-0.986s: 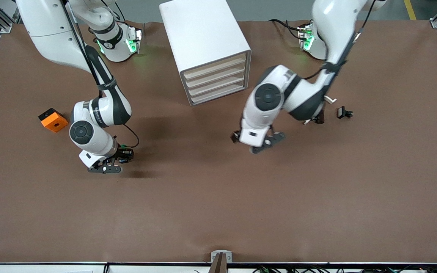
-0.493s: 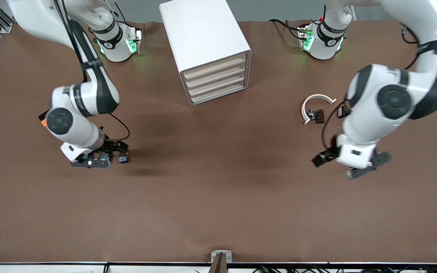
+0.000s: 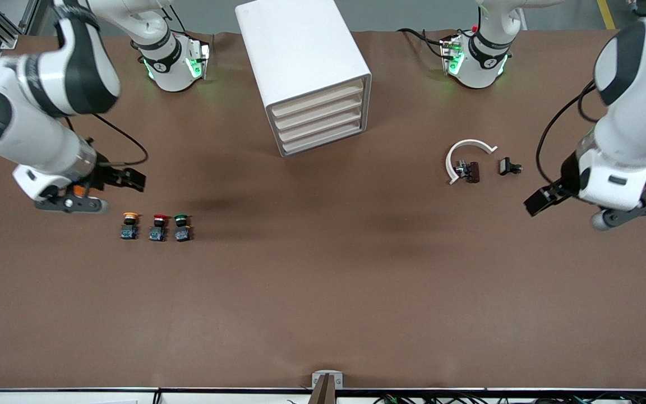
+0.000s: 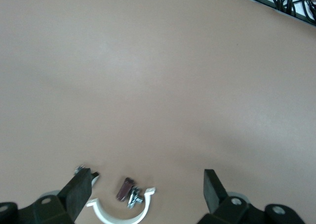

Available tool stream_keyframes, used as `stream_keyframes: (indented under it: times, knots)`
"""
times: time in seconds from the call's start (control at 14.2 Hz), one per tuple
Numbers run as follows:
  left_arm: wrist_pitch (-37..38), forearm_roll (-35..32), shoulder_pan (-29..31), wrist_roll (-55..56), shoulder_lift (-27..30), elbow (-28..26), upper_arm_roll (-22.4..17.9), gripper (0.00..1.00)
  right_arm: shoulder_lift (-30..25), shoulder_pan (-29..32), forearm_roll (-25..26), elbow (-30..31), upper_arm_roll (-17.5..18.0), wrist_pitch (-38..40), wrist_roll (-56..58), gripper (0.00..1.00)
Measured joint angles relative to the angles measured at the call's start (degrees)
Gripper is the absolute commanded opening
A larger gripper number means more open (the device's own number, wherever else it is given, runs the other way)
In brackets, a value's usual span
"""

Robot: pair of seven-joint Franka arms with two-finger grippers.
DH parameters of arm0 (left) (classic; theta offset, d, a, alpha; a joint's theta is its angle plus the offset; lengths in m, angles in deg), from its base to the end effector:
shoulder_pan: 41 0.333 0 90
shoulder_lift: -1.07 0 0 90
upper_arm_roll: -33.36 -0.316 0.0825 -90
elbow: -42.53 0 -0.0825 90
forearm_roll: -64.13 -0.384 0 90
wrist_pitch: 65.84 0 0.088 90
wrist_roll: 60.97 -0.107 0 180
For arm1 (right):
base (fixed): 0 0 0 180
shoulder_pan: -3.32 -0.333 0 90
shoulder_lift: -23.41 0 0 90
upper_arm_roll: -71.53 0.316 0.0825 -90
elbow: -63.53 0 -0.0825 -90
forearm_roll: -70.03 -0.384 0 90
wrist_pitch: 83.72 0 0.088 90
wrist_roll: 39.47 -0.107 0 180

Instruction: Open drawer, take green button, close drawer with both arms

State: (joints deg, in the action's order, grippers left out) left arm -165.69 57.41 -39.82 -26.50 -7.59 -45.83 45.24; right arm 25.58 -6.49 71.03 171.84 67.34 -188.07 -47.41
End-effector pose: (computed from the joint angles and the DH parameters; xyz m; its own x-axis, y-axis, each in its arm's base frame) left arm 0.6057 -0.0949 0.5675 0.9176 0.3869 0.0912 0.3917 -0.9192 -0.0409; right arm 0.5565 0.0537 0.4729 0.9940 -0.0369 -0.1031 -0.0336 -0.9989 0.0337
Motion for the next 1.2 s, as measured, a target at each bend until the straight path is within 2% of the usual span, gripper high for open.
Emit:
stream_keyframes:
  times: [0.28,0.56,0.85,1.2]
  knots:
    - [4.2,1.1,1.8,-7.0,3.9,0.7,-0.3,1.00,-2.0,6.7,0.0,-5.4,-0.1,6.2,8.6,1.00]
    - [10.8,5.2,1.8,-15.8,8.4,0.8,-4.1,1.00,-2.0,11.9,0.0,-10.8,-0.2,9.0,12.6,1.00]
    - [13.2,5.6,1.7,-21.0,11.3,-0.4,-5.5,1.00,-1.9,12.2,0.0,-15.2,0.7,11.3,12.6,1.00]
    - [14.6,5.6,1.5,-23.3,11.9,-0.8,-5.5,1.00,-1.9,8.9,0.0,-21.5,1.5,17.0,11.9,1.00]
